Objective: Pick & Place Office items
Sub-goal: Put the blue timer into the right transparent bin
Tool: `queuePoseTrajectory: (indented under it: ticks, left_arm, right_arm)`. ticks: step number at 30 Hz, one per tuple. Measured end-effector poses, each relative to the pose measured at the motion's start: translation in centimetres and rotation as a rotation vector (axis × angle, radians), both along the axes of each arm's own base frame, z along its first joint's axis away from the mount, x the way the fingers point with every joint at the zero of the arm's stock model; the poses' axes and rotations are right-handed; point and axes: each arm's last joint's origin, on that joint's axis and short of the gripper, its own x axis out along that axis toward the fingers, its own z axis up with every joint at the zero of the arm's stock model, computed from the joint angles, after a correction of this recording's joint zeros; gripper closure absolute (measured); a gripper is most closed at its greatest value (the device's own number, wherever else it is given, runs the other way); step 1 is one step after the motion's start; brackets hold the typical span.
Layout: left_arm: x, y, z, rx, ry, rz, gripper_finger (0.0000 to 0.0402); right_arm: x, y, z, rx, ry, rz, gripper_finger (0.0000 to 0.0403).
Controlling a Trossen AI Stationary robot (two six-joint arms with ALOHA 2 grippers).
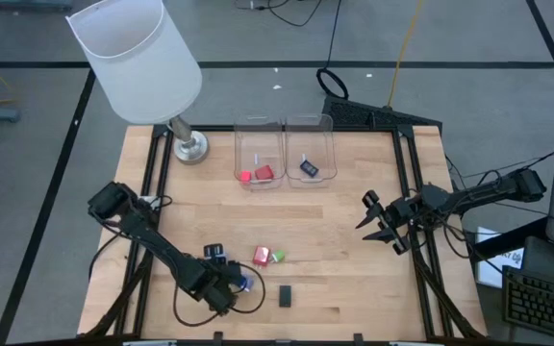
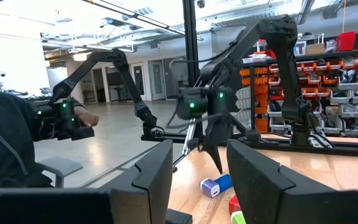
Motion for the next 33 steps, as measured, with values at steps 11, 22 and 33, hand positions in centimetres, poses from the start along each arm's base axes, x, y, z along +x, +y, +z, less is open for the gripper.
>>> queuePoseTrajectory:
  ticks: [11,22,33]
  left_arm:
    - [0.2,0.8,3.2,-0.041,-0.171,0.044,0.0183]
    - [1.5,0.7,3.6,0.017,-0.222,-0.306,0.021]
    - [2.2,1.0,3.7,-0.027,-0.268,-0.211,0.0219]
  right_arm:
    - [0.0,0.0,0.0,0.0,0.001,0.0,0.0259]
    - [0.0,0.0,0.0,0.0,0.001,0.0,0.0259]
    - [0.0,0.0,0.0,0.0,0.001,0.0,0.0259]
